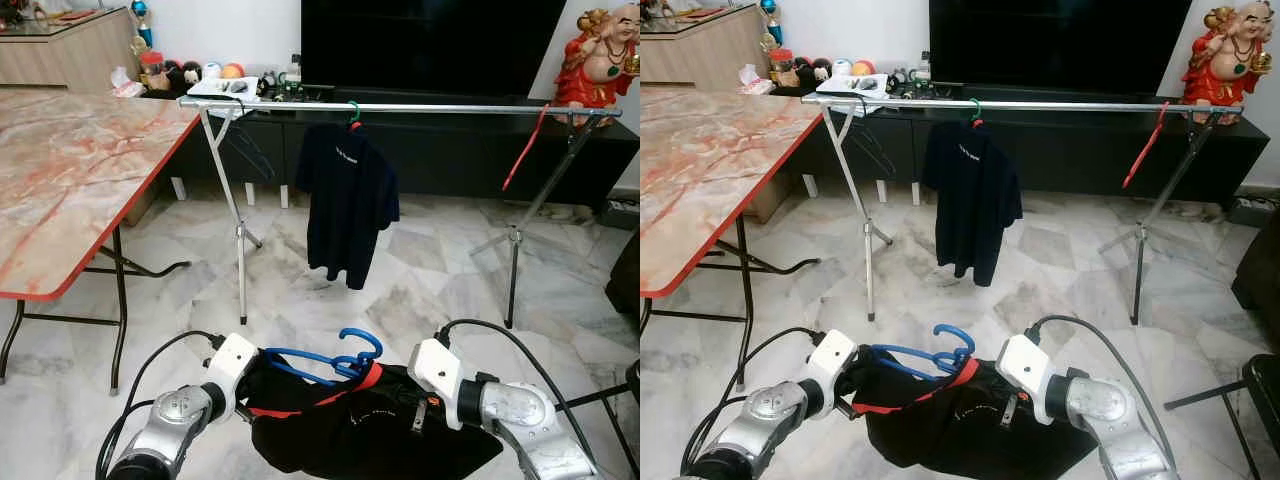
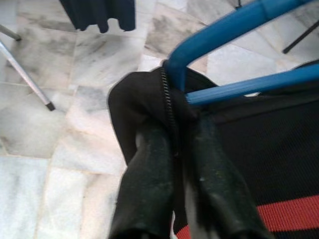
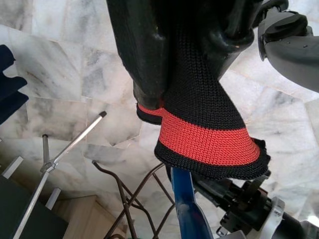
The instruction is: Hang hanger
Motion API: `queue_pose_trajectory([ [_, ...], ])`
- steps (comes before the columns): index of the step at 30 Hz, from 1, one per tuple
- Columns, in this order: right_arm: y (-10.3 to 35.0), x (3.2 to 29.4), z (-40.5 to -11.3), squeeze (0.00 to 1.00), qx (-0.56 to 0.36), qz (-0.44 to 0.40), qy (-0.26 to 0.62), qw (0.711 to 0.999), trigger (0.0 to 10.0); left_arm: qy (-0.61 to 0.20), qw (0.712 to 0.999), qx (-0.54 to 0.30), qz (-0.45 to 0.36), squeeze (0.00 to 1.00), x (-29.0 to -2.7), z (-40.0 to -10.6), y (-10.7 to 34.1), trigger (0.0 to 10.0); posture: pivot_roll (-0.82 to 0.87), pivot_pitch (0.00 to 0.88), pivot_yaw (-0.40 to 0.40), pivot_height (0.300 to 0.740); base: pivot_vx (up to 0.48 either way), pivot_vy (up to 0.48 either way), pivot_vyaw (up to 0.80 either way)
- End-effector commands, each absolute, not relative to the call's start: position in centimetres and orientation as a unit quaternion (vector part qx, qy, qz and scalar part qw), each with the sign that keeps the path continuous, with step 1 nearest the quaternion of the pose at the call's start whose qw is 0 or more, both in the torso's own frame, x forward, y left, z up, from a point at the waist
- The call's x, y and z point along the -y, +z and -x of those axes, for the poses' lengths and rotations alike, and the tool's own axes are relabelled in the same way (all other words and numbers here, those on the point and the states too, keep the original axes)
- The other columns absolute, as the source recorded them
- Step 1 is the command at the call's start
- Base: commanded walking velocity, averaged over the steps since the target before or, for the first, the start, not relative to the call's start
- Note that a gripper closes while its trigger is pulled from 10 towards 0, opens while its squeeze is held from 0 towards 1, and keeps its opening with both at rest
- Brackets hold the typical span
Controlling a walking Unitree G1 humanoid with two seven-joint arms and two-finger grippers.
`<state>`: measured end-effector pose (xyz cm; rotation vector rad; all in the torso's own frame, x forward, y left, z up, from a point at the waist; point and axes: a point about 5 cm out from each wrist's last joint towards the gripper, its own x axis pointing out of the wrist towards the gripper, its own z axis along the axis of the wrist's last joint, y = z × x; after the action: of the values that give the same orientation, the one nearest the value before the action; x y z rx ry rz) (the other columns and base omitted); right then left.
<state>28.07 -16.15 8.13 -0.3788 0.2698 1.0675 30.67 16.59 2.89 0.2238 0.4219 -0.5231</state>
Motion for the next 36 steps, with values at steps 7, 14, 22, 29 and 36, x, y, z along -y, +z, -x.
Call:
queue_pose_trajectory([
  [7,8.4,15.9,-27.9,0.00,-0.119,0.189,0.509,0.831,10.0,-0.215,0.947,-0.195,-0.135,0.00,-17.4,-31.3,3.3,0.0,0.09,0.042,-0.021,0.740,0.000,0.000,0.00],
  [14,6.6,16.8,-27.3,0.00,-0.164,0.247,0.506,0.810,10.0,-0.173,0.953,-0.197,-0.151,0.00,-18.3,-31.6,3.4,0.0,0.09,0.041,-0.022,0.740,0.000,0.000,0.00],
  [22,5.1,17.7,-26.2,0.00,-0.219,0.285,0.519,0.776,10.0,-0.036,0.957,-0.217,-0.188,0.00,-21.6,-31.9,3.5,0.0,0.09,0.042,-0.024,0.740,0.000,0.000,0.00],
  [29,7.1,17.3,-26.7,0.00,-0.169,0.211,0.522,0.809,10.0,-0.058,0.928,-0.286,-0.233,0.00,-21.9,-30.6,1.6,0.0,0.09,0.043,-0.022,0.740,0.000,0.000,0.00],
  [36,9.1,18.0,-26.7,0.00,-0.138,0.158,0.537,0.817,10.0,-0.127,0.902,-0.336,-0.241,0.00,-20.7,-29.0,-0.4,0.0,0.09,0.043,-0.021,0.740,0.000,0.000,0.00],
])
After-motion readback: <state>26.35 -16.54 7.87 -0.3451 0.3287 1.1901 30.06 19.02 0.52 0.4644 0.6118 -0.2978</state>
